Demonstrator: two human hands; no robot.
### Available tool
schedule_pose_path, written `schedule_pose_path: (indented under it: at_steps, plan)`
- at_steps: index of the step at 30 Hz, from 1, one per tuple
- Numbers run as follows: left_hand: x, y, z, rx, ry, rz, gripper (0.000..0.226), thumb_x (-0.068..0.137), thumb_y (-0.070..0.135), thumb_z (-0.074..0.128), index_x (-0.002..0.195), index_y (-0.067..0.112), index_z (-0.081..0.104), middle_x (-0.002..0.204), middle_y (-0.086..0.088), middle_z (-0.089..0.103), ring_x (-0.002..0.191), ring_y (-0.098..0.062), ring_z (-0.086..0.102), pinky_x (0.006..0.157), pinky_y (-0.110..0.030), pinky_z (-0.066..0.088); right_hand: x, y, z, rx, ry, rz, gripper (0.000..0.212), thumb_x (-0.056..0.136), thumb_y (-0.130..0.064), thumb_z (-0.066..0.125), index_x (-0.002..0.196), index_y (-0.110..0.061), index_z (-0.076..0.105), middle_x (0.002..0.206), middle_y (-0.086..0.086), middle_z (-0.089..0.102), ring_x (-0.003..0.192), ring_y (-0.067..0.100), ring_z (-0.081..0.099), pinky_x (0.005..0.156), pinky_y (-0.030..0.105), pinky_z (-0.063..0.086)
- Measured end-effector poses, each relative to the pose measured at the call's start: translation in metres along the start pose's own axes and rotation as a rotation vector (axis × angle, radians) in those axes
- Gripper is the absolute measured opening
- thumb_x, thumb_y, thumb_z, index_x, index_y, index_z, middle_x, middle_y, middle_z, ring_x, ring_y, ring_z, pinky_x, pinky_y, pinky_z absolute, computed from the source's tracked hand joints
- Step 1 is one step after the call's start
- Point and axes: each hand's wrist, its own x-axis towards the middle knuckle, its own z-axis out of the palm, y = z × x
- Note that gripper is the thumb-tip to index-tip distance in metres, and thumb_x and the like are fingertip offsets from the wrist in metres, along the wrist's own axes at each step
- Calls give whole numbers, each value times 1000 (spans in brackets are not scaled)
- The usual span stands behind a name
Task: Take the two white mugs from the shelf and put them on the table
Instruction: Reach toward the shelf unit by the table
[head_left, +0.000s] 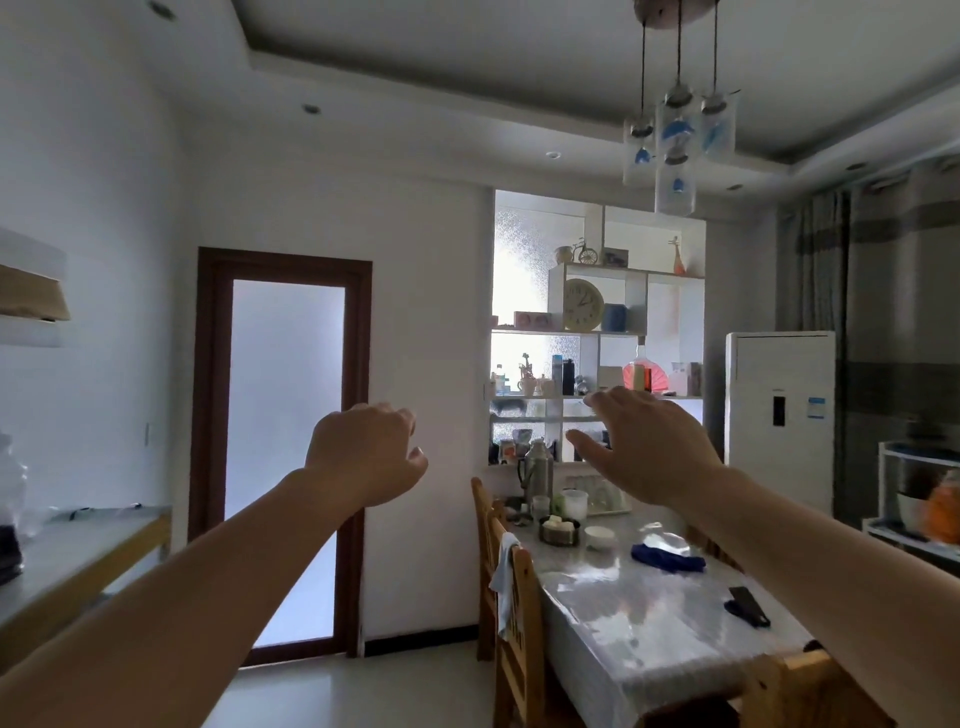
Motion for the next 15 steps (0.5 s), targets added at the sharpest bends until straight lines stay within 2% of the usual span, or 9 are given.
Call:
schedule_pose_path:
  at_steps: [6,10,15]
  plan:
    - [81,-4,92,17,9,-15,24,81,42,46,87,20,55,81,5,56,71,-15,52,58,-29,35,76,42,85,-39,61,-13,54,89,-57,34,119,-17,52,111,2,66,99,20,62,85,38,49]
    - [148,-2,151,14,23,-25,33,81,43,46,101,20,60,96,3,65,80,-15,57,62,-29,35,135,77,141,-39,39,-22,53,89,-57,33,121,-18,50,115,2,65,104,20,60,90,40,49]
    - [213,-5,219,21,51,-38,35,81,44,46,102,20,60,100,1,66,85,-18,60,62,-29,36,198,105,208,-57,13,-48,53,90,-57,33,123,-18,49,123,2,62,111,22,58,95,41,46]
